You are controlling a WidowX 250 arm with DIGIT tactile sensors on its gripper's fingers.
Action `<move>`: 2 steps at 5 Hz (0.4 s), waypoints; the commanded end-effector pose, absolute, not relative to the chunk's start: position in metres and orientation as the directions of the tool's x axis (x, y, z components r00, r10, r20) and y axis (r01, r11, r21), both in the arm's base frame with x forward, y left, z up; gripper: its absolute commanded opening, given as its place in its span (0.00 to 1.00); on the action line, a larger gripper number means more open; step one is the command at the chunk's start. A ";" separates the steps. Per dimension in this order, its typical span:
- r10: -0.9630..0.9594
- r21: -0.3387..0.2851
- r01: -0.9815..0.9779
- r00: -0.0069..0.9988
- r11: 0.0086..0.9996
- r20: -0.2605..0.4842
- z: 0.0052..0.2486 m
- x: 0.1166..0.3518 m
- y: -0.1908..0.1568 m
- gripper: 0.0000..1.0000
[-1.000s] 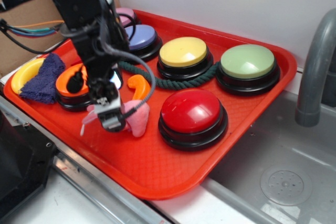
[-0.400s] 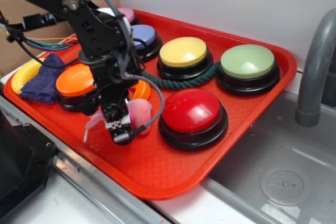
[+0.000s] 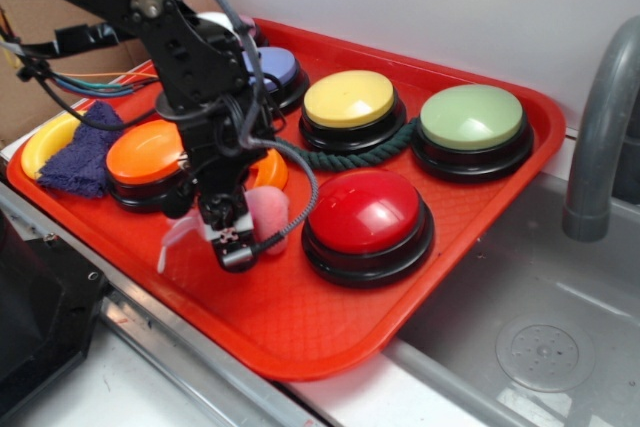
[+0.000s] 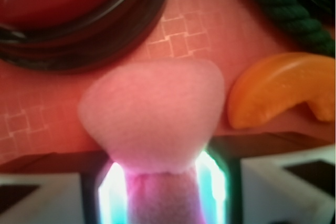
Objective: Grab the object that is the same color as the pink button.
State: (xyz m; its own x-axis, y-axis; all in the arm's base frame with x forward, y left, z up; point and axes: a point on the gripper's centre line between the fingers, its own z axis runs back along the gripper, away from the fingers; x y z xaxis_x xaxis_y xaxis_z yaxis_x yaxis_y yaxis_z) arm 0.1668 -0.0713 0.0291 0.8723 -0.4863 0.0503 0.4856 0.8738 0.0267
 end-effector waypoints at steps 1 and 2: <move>-0.162 -0.003 0.163 0.982 0.987 0.093 0.111 0.179 -0.058 0.00; 0.019 0.019 -0.020 0.996 1.000 0.091 0.142 0.185 -0.043 0.00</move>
